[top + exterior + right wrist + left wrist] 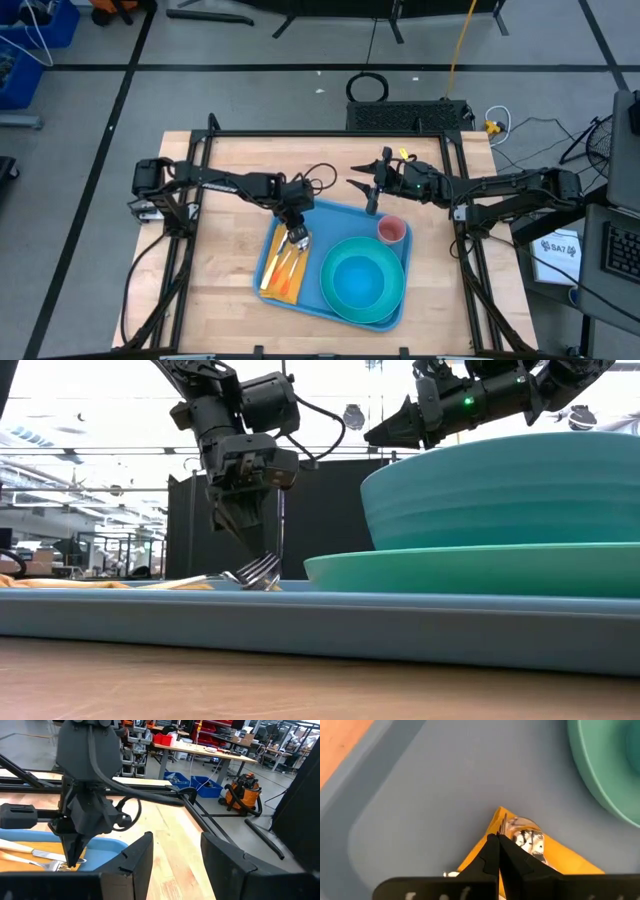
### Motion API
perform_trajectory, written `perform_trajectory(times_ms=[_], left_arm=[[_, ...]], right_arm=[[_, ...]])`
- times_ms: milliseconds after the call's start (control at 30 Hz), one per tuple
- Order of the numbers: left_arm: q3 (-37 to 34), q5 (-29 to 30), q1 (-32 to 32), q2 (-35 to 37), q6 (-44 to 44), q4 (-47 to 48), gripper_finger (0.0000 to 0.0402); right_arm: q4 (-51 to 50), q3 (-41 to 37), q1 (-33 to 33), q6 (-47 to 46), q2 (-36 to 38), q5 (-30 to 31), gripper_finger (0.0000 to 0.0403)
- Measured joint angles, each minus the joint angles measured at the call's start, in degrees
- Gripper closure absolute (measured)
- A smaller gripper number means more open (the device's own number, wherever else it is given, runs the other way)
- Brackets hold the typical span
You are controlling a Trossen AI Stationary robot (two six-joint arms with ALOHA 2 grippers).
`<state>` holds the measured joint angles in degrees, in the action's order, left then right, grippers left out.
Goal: Set up tray
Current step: Put the orange fork on top of the yellow table napkin
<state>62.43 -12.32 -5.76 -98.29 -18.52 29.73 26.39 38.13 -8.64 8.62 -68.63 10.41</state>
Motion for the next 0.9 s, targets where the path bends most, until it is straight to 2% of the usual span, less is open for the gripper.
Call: perform_trajectory(times_ms=[200, 433, 900], left_arm=[[0.00, 1.03, 0.31, 0.01, -0.85, -0.07, 0.0401], [0.00, 4.87, 0.72, 0.01, -2.51, -1.54, 0.0401], [0.00, 9.65, 5.45, 0.01, -7.06, -1.72, 0.0402]], right_arm=[[0.02, 0.02, 0.00, 0.00, 0.01, 0.00, 0.0248], [0.00, 0.00, 0.00, 0.00, 0.01, 0.00, 0.0248], [-0.04, 0.00, 0.00, 0.00, 0.01, -0.02, 0.0248]])
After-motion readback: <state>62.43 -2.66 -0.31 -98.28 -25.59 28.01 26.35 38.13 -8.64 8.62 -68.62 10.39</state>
